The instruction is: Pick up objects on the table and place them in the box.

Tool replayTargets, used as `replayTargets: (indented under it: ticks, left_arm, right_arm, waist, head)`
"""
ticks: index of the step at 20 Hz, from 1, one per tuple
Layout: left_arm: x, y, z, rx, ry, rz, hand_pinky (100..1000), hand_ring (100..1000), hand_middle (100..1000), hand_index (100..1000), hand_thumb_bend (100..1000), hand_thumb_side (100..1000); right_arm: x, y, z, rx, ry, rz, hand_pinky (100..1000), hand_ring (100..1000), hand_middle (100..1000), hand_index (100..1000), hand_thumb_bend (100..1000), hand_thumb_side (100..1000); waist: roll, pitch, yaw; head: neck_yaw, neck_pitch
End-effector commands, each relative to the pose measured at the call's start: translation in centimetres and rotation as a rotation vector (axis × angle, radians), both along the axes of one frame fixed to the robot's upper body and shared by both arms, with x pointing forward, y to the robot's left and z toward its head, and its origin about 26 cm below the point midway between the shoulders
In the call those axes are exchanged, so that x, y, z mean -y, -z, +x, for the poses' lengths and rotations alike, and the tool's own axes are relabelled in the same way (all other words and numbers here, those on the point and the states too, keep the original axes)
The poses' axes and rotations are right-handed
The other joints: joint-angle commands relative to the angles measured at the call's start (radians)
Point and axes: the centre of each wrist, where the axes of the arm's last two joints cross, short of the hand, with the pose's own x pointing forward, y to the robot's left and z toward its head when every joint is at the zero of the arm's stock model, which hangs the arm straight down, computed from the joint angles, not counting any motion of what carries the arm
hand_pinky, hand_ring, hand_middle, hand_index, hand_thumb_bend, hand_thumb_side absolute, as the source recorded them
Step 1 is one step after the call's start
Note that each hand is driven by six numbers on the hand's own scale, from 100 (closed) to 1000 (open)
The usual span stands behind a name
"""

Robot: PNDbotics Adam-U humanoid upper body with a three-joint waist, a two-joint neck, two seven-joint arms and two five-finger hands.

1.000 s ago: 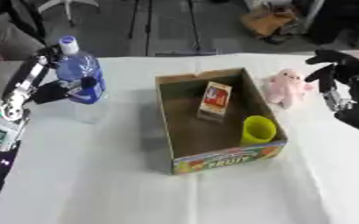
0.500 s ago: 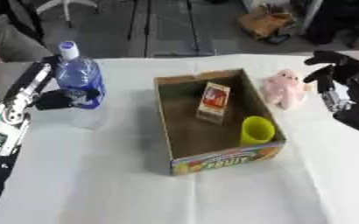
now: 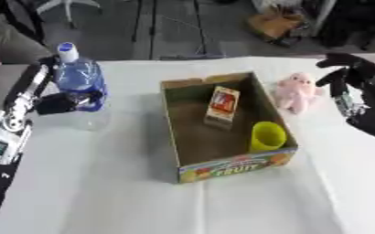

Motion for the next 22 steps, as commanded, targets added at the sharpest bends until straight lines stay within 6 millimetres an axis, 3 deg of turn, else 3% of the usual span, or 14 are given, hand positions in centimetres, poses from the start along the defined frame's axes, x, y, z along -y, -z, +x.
replayTargets:
  ticks: [1, 8, 12, 22]
  left_arm:
    - [0.3, -2.4, -0.1, 0.066, 0.022, -0.050, 560, 441, 438, 703, 330, 366]
    - [2.2, -5.5, -0.5, 0.129, 0.101, -0.106, 562, 440, 438, 704, 331, 352]
    - [5.0, -6.4, -0.4, 0.139, 0.170, -0.088, 563, 440, 438, 708, 355, 356]
    - [12.9, -6.0, -0.6, 0.137, 0.359, -0.019, 569, 455, 451, 721, 375, 363]
  right_arm:
    - [0.4, -1.2, -0.2, 0.033, 0.002, -0.018, 718, 646, 782, 929, 100, 532]
    - [0.5, -1.1, -0.1, 0.027, 0.000, -0.016, 718, 647, 782, 929, 100, 527]
    - [0.4, -1.0, -0.1, 0.019, -0.008, -0.014, 718, 647, 782, 929, 100, 528]
    - [-0.1, -1.1, 0.1, 0.016, -0.030, -0.013, 718, 647, 781, 930, 100, 529]
  waist:
    - [0.000, -0.025, -0.001]
    - [0.004, -0.038, -0.004]
    - [0.010, -0.048, -0.014]
    - [0.020, -0.050, -0.052]
  head:
    - [-0.003, -0.002]
    - [-0.003, 0.004]
    - [0.002, 0.005]
    - [0.019, 0.008]
